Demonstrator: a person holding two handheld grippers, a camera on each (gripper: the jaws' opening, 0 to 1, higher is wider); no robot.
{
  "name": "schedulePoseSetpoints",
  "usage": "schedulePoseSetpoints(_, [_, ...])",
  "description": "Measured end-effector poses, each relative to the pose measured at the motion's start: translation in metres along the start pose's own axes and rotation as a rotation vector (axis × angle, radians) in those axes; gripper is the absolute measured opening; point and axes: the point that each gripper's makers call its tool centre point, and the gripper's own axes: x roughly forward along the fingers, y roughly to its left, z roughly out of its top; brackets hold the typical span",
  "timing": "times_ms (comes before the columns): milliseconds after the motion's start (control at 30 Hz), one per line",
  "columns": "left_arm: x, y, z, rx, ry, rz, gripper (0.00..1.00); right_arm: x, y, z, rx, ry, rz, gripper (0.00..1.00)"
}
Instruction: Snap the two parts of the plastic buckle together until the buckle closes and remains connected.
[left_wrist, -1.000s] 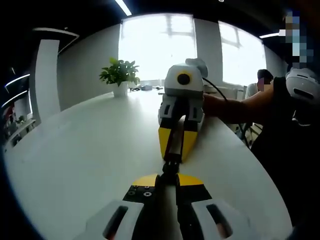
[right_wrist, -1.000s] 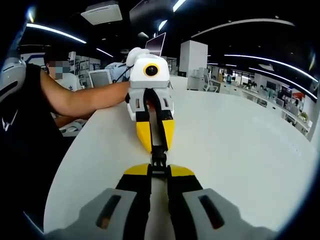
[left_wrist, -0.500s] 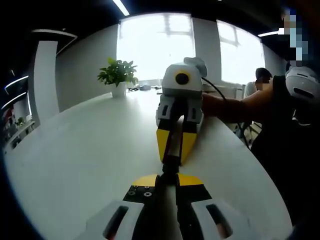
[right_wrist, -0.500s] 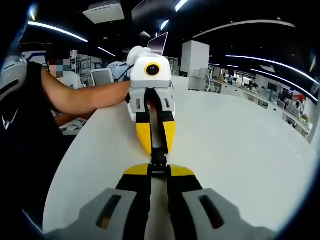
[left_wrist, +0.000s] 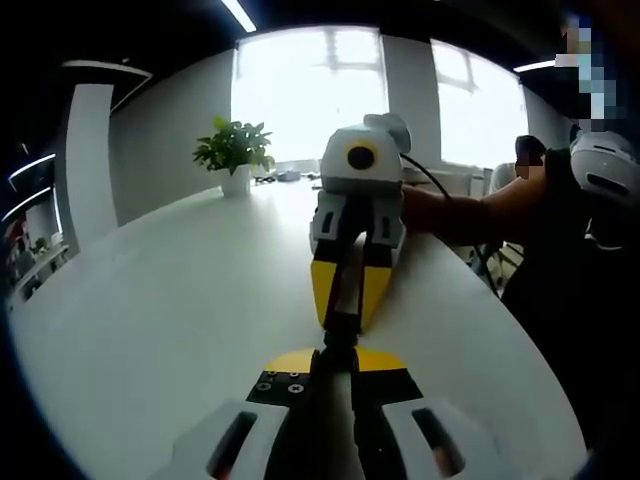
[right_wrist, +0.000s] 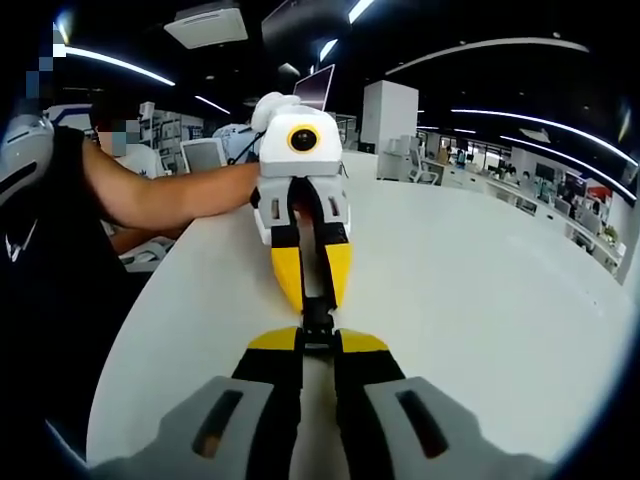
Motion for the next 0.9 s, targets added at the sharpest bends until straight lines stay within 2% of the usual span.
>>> schedulePoseSetpoints(67, [0.006,-0.004,0.001,0.005,-0.008,-0.016,0.09,0.002,0.002,0.002,-0.005,-0.012,0.010,0.10])
schedulePoseSetpoints(100, [0.010,-0.003,0.002,0.003,-0.003,-0.014,0.09,0.003,0.003,-0.001,-0.007,0.011,0.017,0.10])
schedulePoseSetpoints(333, [0.016,-0.004,-0.001,0.010,-0.005,-0.012,0.09,0.004,0.000,-0.002,-0.010,0.003,0.009,0.10])
schedulePoseSetpoints(900, [0.007,-0.003,0.000,0.003,-0.008,-0.012,0.09,0.007,-0.003,0.001,-0.010,0.002,0.008,0.10])
